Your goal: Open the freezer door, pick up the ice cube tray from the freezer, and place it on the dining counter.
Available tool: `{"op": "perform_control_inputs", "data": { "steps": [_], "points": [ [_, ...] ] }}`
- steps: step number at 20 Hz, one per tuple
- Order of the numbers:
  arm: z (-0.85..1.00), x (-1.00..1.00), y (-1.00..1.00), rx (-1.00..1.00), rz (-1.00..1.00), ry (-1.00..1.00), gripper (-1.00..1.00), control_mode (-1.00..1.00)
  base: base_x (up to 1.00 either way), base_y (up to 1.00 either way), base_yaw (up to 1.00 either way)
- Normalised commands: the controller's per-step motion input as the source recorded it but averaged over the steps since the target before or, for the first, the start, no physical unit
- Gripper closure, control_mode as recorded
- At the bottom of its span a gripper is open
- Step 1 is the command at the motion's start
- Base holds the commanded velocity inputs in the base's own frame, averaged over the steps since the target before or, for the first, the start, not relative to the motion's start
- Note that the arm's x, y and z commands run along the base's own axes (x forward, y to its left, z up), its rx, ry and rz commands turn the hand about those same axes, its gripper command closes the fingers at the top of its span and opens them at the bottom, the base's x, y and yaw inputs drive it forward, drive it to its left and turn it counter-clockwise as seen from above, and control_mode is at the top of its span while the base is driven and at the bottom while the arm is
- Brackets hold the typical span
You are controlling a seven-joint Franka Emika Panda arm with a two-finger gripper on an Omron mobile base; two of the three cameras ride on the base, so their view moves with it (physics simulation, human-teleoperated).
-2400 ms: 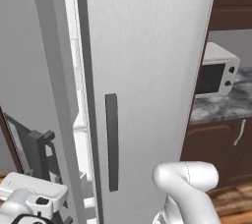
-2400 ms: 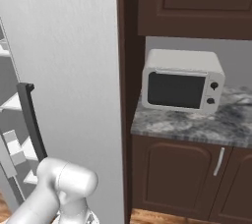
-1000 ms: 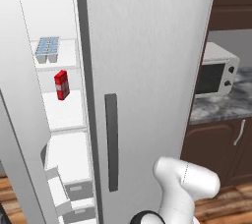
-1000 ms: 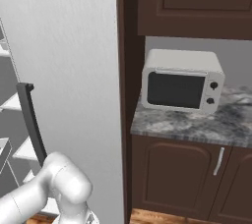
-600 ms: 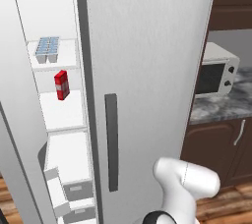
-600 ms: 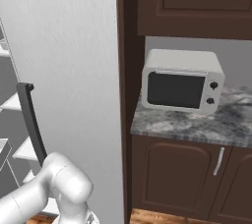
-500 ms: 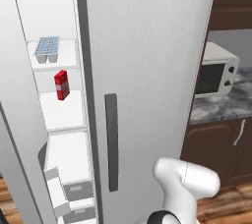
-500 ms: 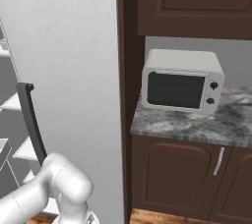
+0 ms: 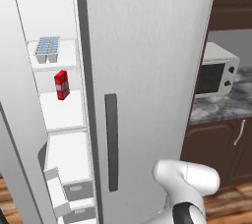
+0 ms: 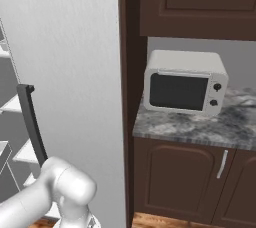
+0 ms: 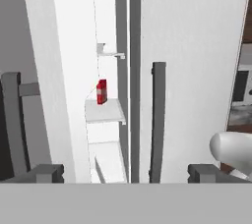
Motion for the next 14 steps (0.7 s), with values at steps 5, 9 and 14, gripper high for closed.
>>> {"op": "perform_control_inputs", "data": {
  "steps": [5,9,14],
  "points": [
    [0.72,0.02,-1.0,0.09,0.09,0.11,-1.0,-1.0,0.0,0.0,0.0],
    [0.65,0.23,-1.0,0.13,0.16,0.13,-1.0,-1.0,0.0,0.0,0.0],
    [0.52,0.33,-0.96,0.15,0.31,0.09,-1.0,-1.0,0.0,0.0,0.0]
  ]
}}
